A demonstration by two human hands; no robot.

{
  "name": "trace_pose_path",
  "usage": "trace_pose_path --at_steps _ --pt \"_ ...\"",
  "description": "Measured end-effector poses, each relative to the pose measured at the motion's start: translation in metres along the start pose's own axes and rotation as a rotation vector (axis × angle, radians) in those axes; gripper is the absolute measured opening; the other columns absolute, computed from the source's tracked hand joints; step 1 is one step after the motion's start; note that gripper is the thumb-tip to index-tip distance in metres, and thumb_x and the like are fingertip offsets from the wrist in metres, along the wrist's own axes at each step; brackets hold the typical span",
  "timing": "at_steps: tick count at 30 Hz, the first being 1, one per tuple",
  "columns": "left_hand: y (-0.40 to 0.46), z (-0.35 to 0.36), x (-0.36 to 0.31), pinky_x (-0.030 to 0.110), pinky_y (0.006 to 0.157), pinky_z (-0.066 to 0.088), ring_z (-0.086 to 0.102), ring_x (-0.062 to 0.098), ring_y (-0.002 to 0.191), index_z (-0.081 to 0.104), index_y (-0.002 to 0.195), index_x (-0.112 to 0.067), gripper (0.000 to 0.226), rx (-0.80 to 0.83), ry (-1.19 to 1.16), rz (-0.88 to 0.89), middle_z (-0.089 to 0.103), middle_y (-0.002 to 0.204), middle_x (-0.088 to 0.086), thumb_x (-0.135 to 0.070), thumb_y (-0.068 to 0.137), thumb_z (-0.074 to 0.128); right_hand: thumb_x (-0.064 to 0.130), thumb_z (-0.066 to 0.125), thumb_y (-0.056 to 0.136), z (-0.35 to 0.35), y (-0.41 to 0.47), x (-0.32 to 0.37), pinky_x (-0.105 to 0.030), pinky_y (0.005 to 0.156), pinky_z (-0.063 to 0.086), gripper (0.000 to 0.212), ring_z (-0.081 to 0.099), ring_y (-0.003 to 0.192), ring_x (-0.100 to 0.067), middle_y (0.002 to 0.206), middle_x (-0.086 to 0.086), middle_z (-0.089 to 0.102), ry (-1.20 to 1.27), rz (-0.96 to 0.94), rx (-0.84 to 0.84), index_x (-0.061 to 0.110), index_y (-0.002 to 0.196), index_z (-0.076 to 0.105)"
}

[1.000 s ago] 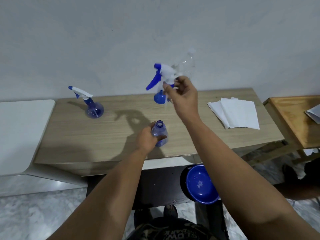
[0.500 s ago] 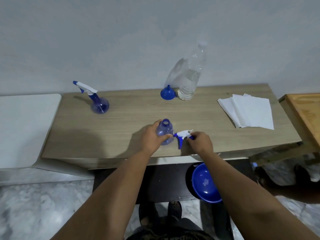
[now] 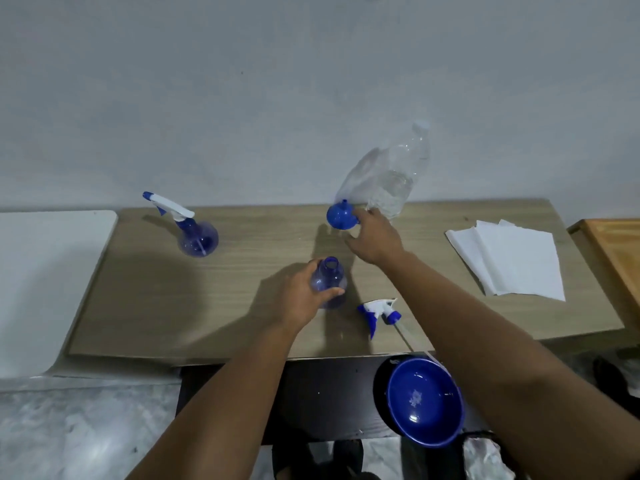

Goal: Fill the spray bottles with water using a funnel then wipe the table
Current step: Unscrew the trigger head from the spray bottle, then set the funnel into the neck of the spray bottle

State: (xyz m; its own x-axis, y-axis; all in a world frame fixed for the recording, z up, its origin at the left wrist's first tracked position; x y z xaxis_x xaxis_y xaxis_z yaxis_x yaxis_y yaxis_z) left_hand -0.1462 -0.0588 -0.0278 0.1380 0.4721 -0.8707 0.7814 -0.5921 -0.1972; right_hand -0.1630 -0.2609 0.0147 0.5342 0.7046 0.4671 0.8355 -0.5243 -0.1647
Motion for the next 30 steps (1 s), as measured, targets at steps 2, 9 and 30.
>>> trace_pose_path --at_steps 2,9,30 --pt "0.013 -0.004 0.001 0.035 0.090 0.055 0.066 0.008 0.098 0.061 0.123 -0.039 0.062 -0.014 0.018 0.004 0.072 0.107 -0.013 -0.039 0.066 0.087 0.024 0.067 0.092 0.006 0.046 0.019 -0.051 0.099 0.053 0.060 0.052 0.130 -0.038 0.145 -0.014 0.048 -0.200 -0.074 0.090 0.016 0.148 0.048" --pt "0.032 -0.011 0.011 0.037 0.087 0.058 0.067 0.002 0.097 0.059 0.125 -0.041 0.059 0.029 0.021 0.015 0.072 0.108 -0.015 -0.041 0.071 0.083 0.020 0.065 0.092 0.034 0.102 0.029 -0.062 0.101 0.049 0.057 0.049 0.129 -0.041 0.138 -0.017 0.046 -0.602 -0.146 0.334 0.014 0.146 0.045" --pt "0.011 0.002 -0.009 0.015 0.074 0.048 0.067 0.012 0.091 0.065 0.116 -0.030 0.055 -0.044 -0.057 -0.015 0.071 0.098 -0.010 -0.023 0.067 0.089 0.022 0.099 0.070 -0.054 -0.011 0.037 -0.029 0.080 0.060 0.074 0.069 0.099 -0.016 0.122 -0.004 0.066 0.746 -0.046 -0.040 0.018 0.133 0.060"
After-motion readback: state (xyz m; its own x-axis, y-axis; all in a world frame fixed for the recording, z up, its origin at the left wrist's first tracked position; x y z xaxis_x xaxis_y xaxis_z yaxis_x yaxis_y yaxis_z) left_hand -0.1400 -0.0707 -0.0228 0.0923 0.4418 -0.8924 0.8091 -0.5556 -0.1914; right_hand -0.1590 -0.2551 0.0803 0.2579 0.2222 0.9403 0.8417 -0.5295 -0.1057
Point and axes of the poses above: each hand's wrist, its own y-axis towards the middle knuckle, its own z-axis out of the palm, x = y × z, the point moved 3 cm from there along y, towards the middle knuckle
